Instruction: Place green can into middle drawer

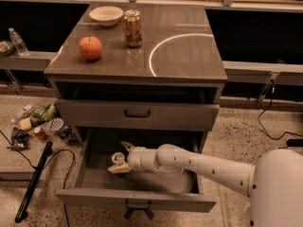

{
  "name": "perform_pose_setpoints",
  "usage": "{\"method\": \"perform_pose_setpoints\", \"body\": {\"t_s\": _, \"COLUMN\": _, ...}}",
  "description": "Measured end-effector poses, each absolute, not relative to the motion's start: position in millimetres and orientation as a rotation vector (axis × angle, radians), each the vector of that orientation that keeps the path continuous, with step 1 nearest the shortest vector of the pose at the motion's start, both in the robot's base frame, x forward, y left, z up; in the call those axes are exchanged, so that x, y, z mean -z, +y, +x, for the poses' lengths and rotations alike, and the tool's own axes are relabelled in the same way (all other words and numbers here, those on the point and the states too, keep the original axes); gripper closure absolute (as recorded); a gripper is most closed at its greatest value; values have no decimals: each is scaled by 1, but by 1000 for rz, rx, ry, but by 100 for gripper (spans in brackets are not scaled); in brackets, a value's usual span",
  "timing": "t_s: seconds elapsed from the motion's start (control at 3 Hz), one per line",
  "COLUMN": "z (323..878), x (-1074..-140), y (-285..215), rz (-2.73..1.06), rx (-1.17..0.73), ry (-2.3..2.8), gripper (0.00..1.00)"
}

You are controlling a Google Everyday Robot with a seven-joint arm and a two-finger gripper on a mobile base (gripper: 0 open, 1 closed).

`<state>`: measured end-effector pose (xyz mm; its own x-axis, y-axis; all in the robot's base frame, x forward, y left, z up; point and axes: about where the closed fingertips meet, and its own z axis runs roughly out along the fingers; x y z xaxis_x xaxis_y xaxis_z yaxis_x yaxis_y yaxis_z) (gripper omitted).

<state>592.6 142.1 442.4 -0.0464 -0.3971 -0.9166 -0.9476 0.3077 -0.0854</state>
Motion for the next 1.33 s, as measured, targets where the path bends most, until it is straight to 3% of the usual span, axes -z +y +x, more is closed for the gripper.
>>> {"method": "perform_pose_setpoints", "body": {"t_s": 0.33, "z": 589, "x": -435, "y": 140, "rz": -1210, "rx": -822, "ry": 1666, "gripper": 0}}
{"method": "perform_pose_setpoints", "body": {"t_s": 0.67, "z": 588, "x": -456, "y": 104, "rz": -1058, "rx": -855, "ry": 1768, "gripper": 18}}
{"method": "perform_pose_setpoints", "body": {"t_s": 1.33, "z": 555, "x": -526, "y": -34, "rz": -754, "rx": -737, "ry": 1966, "gripper": 22}}
